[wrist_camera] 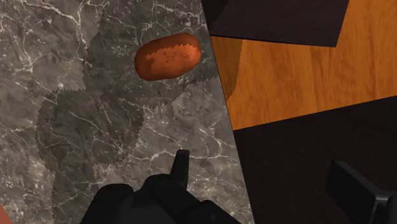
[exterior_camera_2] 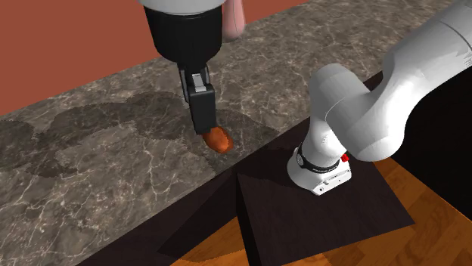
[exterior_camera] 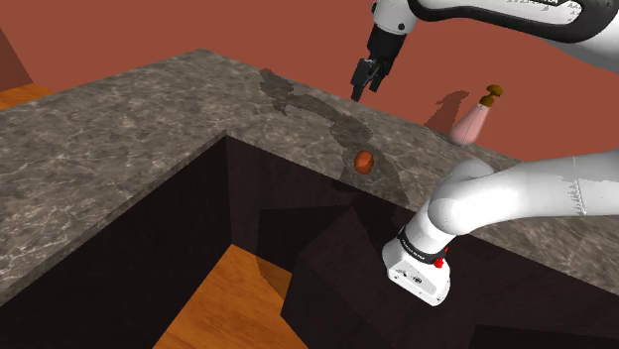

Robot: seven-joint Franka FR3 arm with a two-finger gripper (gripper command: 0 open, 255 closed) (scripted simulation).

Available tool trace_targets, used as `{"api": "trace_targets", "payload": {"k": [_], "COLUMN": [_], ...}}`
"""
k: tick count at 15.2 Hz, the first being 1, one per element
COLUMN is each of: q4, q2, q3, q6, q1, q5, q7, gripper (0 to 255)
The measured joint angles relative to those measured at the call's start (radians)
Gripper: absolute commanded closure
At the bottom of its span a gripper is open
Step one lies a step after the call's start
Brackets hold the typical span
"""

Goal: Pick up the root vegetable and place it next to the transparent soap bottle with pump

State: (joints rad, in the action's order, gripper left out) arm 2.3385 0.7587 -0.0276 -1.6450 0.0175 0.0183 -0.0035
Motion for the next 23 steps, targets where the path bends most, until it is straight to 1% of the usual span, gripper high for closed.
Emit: {"api": "trace_targets", "payload": {"k": [2, 4, 7, 12, 17, 19, 21, 23], "q4": [0.017, 0.066, 0.154, 0.281, 0.376, 0.408, 0.424, 0.448], "q2": [0.003, 0.002, 0.001, -0.036, -0.126, -0.154, -0.183, -0.193], "q3": [-0.009, -0.036, -0.099, -0.191, -0.290, -0.327, -0.344, -0.347], "q6": [-0.010, -0.046, -0.105, -0.203, -0.302, -0.323, -0.350, -0.378], "q1": [-0.007, -0.035, -0.078, -0.162, -0.256, -0.292, -0.315, -0.325], "q5": [0.005, 0.025, 0.050, 0.100, 0.152, 0.171, 0.187, 0.196], "q7": [0.020, 0.085, 0.220, 0.451, 0.705, 0.807, 0.861, 0.878], "gripper": [0, 0, 0, 0, 0, 0, 0, 0]}}
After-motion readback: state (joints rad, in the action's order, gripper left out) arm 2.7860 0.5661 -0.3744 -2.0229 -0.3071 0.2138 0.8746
